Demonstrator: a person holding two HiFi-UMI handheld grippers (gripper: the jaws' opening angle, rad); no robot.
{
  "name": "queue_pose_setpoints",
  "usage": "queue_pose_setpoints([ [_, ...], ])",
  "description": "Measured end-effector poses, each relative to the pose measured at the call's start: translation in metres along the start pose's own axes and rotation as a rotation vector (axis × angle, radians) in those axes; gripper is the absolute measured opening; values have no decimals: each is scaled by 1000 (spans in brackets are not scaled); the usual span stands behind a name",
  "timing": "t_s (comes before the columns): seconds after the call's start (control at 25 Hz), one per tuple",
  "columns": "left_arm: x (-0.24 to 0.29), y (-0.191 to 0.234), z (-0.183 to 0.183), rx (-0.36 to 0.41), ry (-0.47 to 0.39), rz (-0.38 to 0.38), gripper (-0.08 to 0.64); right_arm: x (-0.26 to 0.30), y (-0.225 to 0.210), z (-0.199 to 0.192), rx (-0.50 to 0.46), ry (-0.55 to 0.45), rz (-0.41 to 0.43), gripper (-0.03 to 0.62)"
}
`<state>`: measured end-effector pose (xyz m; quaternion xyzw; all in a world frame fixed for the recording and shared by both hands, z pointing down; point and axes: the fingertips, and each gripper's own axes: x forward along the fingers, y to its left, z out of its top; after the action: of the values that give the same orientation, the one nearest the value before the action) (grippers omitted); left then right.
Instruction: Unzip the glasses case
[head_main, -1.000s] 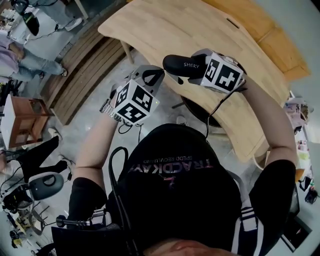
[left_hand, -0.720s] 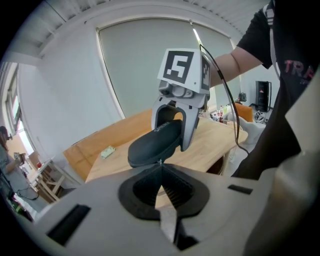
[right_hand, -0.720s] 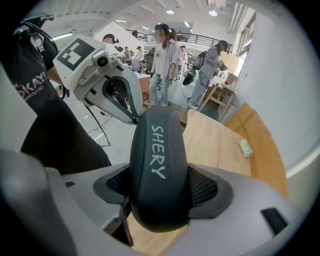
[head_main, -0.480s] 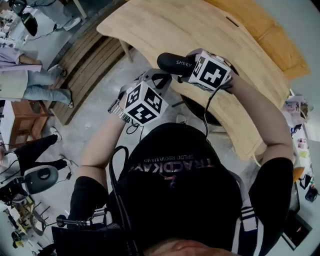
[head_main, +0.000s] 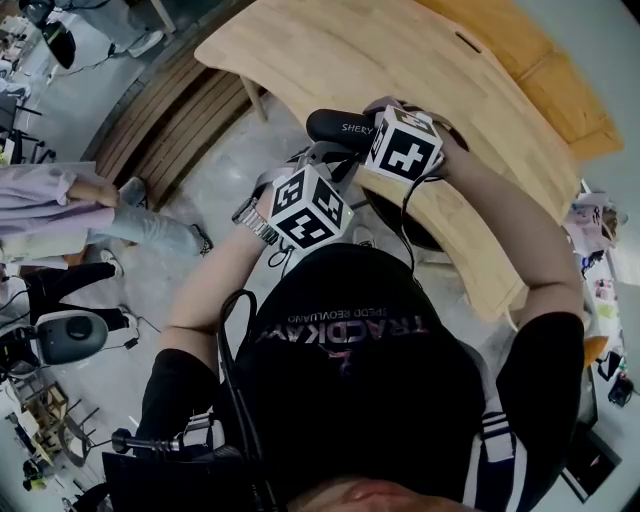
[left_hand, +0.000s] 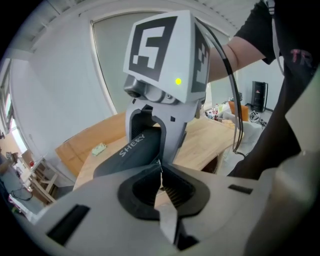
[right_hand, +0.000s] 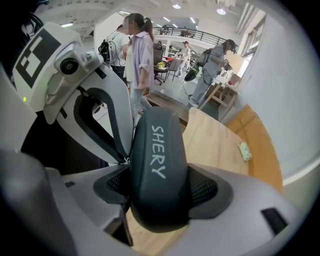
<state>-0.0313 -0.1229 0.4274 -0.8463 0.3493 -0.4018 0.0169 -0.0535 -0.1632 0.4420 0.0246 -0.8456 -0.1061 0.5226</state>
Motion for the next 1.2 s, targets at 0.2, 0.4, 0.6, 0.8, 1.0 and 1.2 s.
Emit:
queue_pose_setpoints([
  [0.2, 2, -3, -1, -16, 0, -7, 15, 2, 2, -4, 15, -8, 19, 344],
  [0.4, -9, 2, -6, -31, -22, -3, 32, -3, 1, -7, 55, -36, 38, 344],
  [0.6, -37, 23, -28, -212, -89, -72, 204, -13, -4, -14, 70, -74, 61, 344],
  [0.8, -62, 41, -29, -398, -255, -221, 322, -32, 15, -4, -19, -152, 148, 344],
  [1.0, -70, 32, -1, -271, -300, -319, 379, -39, 36, 8, -122, -145, 200, 344],
  [1.2, -63, 11, 16, -159, -274, -388, 377, -45, 58, 23, -239, -146, 221, 344],
])
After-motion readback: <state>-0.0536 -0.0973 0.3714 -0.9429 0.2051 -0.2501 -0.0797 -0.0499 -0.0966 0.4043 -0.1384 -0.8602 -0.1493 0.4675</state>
